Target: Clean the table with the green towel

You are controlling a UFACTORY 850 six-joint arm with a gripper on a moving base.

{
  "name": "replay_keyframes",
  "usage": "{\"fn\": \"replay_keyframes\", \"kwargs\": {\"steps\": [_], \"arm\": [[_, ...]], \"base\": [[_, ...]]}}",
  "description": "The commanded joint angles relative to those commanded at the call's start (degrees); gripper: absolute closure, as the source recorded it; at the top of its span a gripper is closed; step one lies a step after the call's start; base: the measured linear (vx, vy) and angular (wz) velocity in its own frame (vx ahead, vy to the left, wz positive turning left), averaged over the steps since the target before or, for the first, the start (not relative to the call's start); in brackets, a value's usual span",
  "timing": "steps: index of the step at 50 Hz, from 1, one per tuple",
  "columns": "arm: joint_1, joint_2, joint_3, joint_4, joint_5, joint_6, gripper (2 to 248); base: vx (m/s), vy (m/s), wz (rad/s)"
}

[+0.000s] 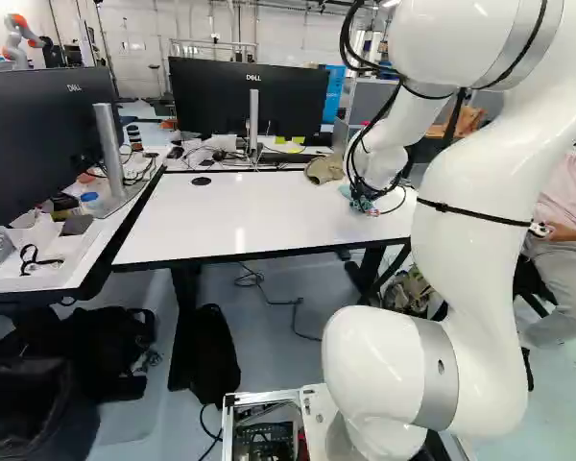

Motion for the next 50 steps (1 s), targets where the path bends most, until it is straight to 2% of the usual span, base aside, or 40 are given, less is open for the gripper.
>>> {"fn": "replay_keyframes", "kwargs": {"steps": [26, 43, 50], "arm": [[-0.4, 6.8, 8.0, 0.0, 0.0, 0.0, 200], [-0.4, 8.8, 8.5, 0.0, 0.0, 0.0, 200], [0.5, 9.6, 8.3, 0.0, 0.0, 0.0, 200]], "base": [[0.000, 0.000, 0.000], [0.000, 0.000, 0.000], [0.000, 0.000, 0.000]]}}
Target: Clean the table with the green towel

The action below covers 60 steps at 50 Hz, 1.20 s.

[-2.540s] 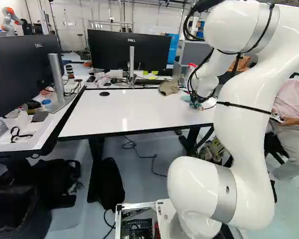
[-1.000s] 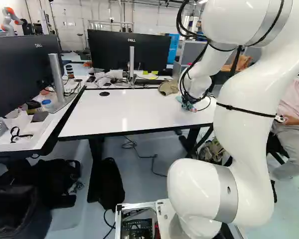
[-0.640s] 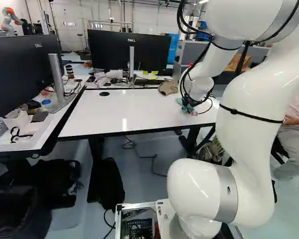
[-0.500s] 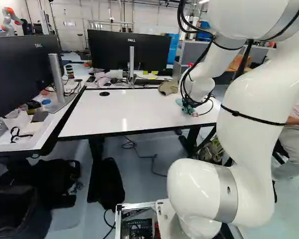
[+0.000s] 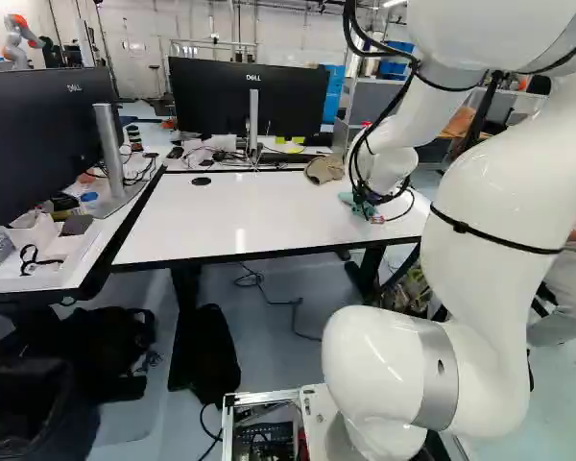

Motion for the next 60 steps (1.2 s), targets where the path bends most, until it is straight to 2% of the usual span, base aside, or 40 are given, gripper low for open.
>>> {"fn": "replay_keyframes", "kwargs": {"steps": [14, 60], "arm": [[2.7, 1.8, -0.2, 0.0, 0.0, 0.0, 200], [11.2, 6.9, 5.0, 0.0, 0.0, 0.0, 200]], "base": [[0.000, 0.000, 0.000], [0.000, 0.000, 0.000]]}}
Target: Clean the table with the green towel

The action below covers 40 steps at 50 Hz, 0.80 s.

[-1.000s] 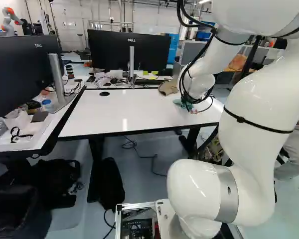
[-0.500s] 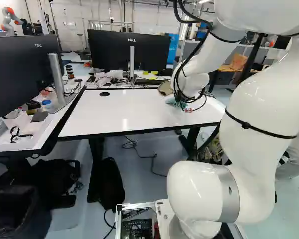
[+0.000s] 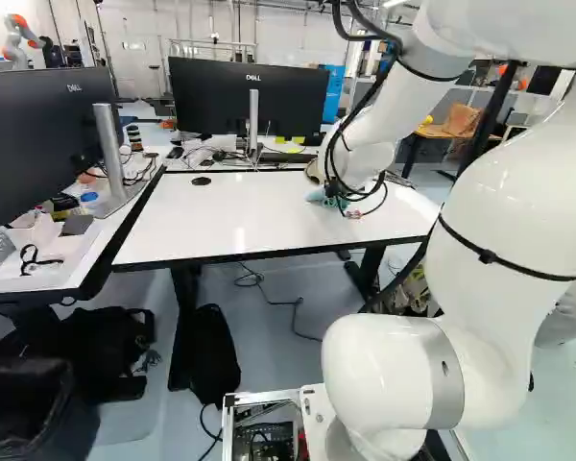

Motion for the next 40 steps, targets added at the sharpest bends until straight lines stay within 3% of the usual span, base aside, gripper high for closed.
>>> {"fn": "replay_keyframes", "kwargs": {"steps": [18, 40], "arm": [[3.2, 2.8, 2.8, 0.0, 0.0, 0.0, 200], [3.2, 2.9, 2.8, 0.0, 0.0, 0.0, 200]], "base": [[0.000, 0.000, 0.000], [0.000, 0.000, 0.000]]}}
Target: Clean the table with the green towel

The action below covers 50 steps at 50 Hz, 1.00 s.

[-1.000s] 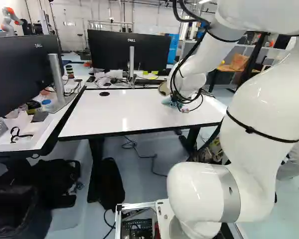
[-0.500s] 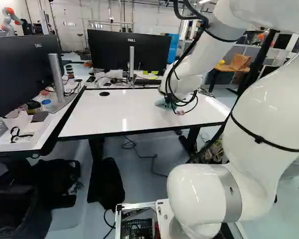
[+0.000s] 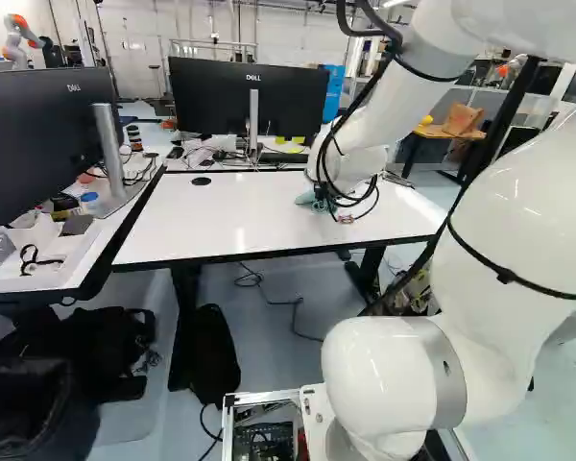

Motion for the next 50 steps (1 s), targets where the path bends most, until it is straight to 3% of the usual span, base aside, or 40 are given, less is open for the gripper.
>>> {"fn": "replay_keyframes", "kwargs": {"steps": [30, 50], "arm": [[-5.4, 2.8, -1.3, 0.0, 0.0, 0.0, 200], [-9.3, 1.5, -2.6, 0.0, 0.0, 0.0, 200]], "base": [[0.000, 0.000, 0.000], [0.000, 0.000, 0.000]]}}
